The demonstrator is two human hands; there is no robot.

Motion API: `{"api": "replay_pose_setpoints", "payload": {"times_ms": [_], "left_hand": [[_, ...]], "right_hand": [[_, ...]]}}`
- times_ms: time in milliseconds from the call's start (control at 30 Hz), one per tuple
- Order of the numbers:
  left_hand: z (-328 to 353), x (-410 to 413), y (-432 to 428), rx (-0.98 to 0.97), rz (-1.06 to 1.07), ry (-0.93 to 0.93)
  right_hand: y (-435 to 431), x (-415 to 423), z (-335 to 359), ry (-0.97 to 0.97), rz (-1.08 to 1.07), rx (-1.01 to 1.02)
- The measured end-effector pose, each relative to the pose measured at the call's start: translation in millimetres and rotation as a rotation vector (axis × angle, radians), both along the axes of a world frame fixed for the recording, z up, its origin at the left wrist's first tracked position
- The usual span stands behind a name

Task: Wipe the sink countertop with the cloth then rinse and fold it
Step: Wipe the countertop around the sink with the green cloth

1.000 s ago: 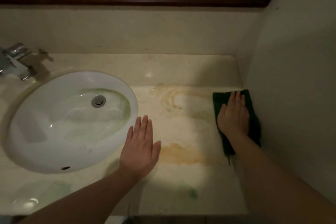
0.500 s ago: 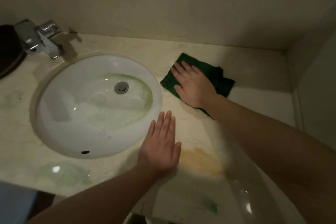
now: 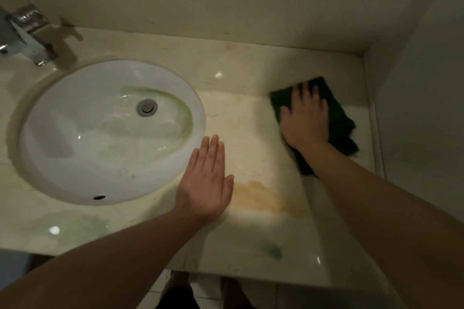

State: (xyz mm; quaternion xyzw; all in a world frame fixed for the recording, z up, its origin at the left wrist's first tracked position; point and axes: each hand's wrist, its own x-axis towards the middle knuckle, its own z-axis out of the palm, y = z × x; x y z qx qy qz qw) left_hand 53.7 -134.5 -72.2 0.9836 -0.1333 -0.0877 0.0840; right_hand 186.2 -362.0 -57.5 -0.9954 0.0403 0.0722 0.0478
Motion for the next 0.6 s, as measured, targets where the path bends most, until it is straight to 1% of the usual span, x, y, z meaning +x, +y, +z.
{"api": "replay_pose_setpoints", "payload": {"times_ms": [67, 167, 233, 267, 300, 400, 433, 533, 600], "left_hand": [[-0.9, 0.5, 0.8, 0.004, -0.004, 0.0], [-0.5, 0.5, 2.3, 0.008, -0.009, 0.005], [-0.4, 1.1, 1.9, 0.001, -0.015, 0.0], [-0.4, 1.6, 1.7, 0.001, -0.019, -0.002], [-0.4, 2.4, 1.6, 0.004, -0.027, -0.004], [-1.4, 1.8, 0.5, 0.01, -0.021, -0.008], [-1.7, 1.6, 0.1, 0.007, -0.013, -0.007], [-3.1, 1.6, -0.5, -0.02, -0.002, -0.007], [-4.0, 1.9, 0.3, -0.026, 0.002, -0.015]], "right_hand": [[47.7, 17.9, 0.7, -0.03, 0.093, 0.01], [103.8, 3.9, 2.0, -0.003, 0.368, 0.052], [89.2, -20.0, -0.2, 0.022, 0.486, 0.071], [67.1, -25.8, -0.8, 0.014, 0.481, 0.076], [39.8, -28.2, -1.9, -0.003, 0.427, 0.063], [-44.9, -22.8, -5.3, 0.001, 0.13, -0.006], [-62.2, -18.4, -5.8, 0.006, 0.066, -0.018], [-64.9, 2.1, -7.9, -0.017, -0.075, -0.025], [-39.6, 12.3, -7.0, -0.022, -0.092, -0.01]]}}
